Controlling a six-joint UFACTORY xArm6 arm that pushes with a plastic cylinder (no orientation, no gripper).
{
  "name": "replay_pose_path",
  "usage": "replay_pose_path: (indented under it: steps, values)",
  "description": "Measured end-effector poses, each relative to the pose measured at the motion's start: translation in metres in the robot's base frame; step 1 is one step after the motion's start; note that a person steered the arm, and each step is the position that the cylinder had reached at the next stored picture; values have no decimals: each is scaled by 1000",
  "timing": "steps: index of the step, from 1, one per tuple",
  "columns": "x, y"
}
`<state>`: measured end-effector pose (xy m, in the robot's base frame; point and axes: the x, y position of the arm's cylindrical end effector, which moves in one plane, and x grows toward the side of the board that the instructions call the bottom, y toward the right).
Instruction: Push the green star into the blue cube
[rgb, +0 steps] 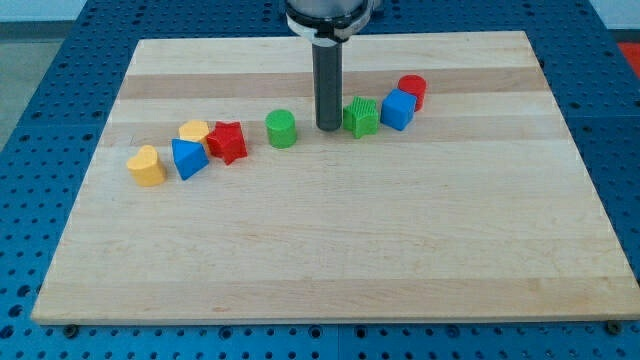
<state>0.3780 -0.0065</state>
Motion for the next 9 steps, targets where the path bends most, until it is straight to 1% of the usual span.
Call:
replay_pose_path:
  steps: [3,4,5,6,8,9]
  values:
    - [12,-7]
    - [4,-12]
    - [-15,-12]
    - [-17,-2]
    - [-1,6]
    - [0,21]
